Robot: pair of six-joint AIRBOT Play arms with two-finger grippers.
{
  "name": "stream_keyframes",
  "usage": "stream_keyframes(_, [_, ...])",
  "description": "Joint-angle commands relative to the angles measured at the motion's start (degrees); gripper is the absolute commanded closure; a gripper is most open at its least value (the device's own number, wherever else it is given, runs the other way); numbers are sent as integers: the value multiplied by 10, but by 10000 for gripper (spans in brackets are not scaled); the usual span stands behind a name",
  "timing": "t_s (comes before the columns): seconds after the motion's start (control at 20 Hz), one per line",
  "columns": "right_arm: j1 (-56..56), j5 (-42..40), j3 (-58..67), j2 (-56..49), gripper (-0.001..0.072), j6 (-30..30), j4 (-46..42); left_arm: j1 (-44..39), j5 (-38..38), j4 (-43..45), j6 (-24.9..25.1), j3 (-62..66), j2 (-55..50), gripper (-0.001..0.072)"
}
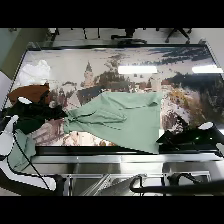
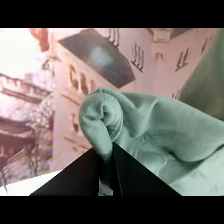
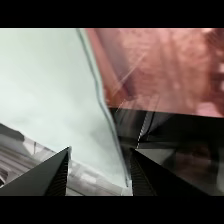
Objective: Fold the shirts.
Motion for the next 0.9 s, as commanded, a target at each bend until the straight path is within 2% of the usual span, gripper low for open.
stream_keyframes(0.0, [54,-8,-2,-20,277,5,-3,23,-63,-5,8,28,0,694])
stream_keyframes(0.15, [89,-14,-2,-39,281,6,7,28,-92,-5,7,47,0,690])
stream_keyframes(0.2, [97,-14,-2,-42,340,4,13,28,-94,-5,7,49,0,689])
stream_keyframes(0.25, [103,-13,-1,-43,568,-11,30,28,-97,-7,7,49,0,689])
stream_keyframes(0.3, [104,-12,2,-41,671,-21,53,28,-102,-8,4,49,0,689])
stream_keyframes(0.35, [104,-11,13,-37,697,-30,73,28,-112,-10,1,50,0,689])
stream_keyframes(0.5, [101,4,115,-13,698,-40,81,28,-172,-11,-16,84,17,690])
stream_keyframes(0.65, [75,13,298,11,698,-44,100,29,-202,-47,-23,130,87,691])
stream_keyframes(0.85, [34,10,550,19,698,-39,121,48,-237,-245,-22,198,200,690])
